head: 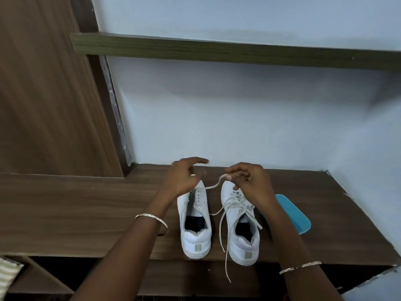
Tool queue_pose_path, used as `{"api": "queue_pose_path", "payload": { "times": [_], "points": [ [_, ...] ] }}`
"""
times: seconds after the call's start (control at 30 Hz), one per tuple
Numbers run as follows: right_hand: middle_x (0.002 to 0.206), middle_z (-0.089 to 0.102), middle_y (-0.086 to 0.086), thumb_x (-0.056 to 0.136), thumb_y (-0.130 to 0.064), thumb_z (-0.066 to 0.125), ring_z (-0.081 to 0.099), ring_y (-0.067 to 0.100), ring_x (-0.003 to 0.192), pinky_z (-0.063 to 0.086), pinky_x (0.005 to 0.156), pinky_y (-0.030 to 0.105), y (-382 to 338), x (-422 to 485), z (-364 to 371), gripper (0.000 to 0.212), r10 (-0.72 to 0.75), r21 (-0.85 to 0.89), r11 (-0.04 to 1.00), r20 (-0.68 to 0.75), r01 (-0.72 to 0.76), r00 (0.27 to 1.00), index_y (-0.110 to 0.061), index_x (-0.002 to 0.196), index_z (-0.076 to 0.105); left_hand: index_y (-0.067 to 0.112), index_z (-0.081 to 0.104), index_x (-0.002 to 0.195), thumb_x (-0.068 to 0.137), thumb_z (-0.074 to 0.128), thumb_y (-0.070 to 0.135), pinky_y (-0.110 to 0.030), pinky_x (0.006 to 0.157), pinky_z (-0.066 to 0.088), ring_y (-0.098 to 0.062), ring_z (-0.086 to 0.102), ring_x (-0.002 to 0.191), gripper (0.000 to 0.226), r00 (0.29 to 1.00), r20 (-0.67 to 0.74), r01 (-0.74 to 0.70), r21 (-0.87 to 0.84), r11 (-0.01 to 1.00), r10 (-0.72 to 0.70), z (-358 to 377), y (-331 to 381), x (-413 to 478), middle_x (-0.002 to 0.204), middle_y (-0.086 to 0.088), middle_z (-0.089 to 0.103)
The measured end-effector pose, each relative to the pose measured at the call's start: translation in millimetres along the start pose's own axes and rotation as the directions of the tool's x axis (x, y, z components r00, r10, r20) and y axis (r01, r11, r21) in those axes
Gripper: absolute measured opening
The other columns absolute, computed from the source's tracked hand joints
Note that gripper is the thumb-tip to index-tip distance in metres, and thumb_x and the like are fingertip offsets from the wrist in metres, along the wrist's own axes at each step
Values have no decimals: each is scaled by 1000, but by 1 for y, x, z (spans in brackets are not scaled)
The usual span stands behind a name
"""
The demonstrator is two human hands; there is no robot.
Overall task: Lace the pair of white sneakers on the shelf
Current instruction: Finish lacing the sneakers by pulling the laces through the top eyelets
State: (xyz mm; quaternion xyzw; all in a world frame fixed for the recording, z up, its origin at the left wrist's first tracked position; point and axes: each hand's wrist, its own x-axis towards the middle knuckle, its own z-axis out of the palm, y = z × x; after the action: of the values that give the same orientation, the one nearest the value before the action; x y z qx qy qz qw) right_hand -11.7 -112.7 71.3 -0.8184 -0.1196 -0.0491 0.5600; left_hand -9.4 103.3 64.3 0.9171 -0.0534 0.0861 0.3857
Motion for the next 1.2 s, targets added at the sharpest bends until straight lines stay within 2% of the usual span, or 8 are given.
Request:
{"api": "queue_pose_path", "payload": {
  "times": [0.1, 0.27, 0.43, 0.6, 0.83, 0.93, 1.07, 1.2],
  "points": [
    [72, 73, 12, 86, -1, 75, 62, 6, 50, 48, 52, 16, -15, 1, 14, 9, -9, 90, 996, 53, 4, 999, 1, 94, 70, 29, 74, 93, 91, 67, 37, -24, 57, 35, -9, 47, 57, 11, 952, 257, -184, 40, 982, 168, 6, 19, 3, 65, 5, 60],
    [74, 75, 9, 83, -10, 80, 58, 14, 48, 49, 51, 21, -17, 4, 11, 9, 46, 75, 996, 16, -47, 999, -5, 88, 75, 23, 77, 79, 98, 60, 38, -20, 50, 25, -8, 33, 43, 30, 953, 262, -148, -41, 988, 153, -2, 12, 0, 44, 6, 45],
    [76, 75, 7, 82, -11, 80, 57, 11, 53, 46, 48, 20, 4, -1, -7, 3, 112, 56, 993, -78, -108, 991, -11, 85, 78, 22, 74, 68, 100, 54, 43, -29, 55, 34, -7, 39, 41, 44, 998, 66, 13, -38, 999, -10, -8, -20, -1, 43, 6, 50],
    [76, 76, 0, 83, -7, 79, 55, -3, 45, 43, 45, 15, 16, -6, -25, 6, 151, 46, 988, -159, -145, 976, -11, 86, 78, 15, 76, 68, 101, 55, 35, -24, 53, 31, -2, 47, 43, 44, 972, -94, 215, -2, 977, -214, -17, -52, -3, 41, 11, 53],
    [80, 77, -3, 83, -8, 79, 64, 0, 63, 48, 52, 14, 22, -3, -14, 9, 156, 46, 987, -132, -151, 979, -16, 86, 79, 21, 76, 70, 97, 58, 43, -30, 59, 37, -21, 57, 63, 39, 927, -160, 345, 9, 938, -339, -7, -71, -8, 54, 2, 55],
    [85, 76, 1, 84, -7, 78, 64, 2, 66, 49, 54, 15, 24, -2, -9, 10, 146, 52, 989, -124, -140, 981, -15, 89, 79, 23, 77, 85, 91, 65, 33, -32, 69, 46, -26, 63, 79, 16, 931, -148, 347, 85, 934, -333, -7, -67, -10, 70, -2, 66],
    [86, 75, 2, 84, -9, 78, 61, 8, 63, 52, 59, 20, 24, -1, 1, 12, 122, 50, 992, -97, -118, 988, -20, 88, 79, 36, 66, 125, 74, 66, 33, -30, 77, 47, -19, 61, 88, 50, 976, -128, 192, 132, 972, -176, -4, -40, -13, 99, -3, 63],
    [80, 75, -4, 85, -8, 77, 62, 3, 61, 51, 63, 18, 14, -2, 16, 12, 63, 58, 996, -33, -61, 997, -18, 89, 79, 38, 72, 109, 87, 69, 48, -22, 67, 38, -4, 55, 88, 24, 991, -10, -128, 119, 985, 130, 16, -11, -14, 97, 9, 55]
  ]
}}
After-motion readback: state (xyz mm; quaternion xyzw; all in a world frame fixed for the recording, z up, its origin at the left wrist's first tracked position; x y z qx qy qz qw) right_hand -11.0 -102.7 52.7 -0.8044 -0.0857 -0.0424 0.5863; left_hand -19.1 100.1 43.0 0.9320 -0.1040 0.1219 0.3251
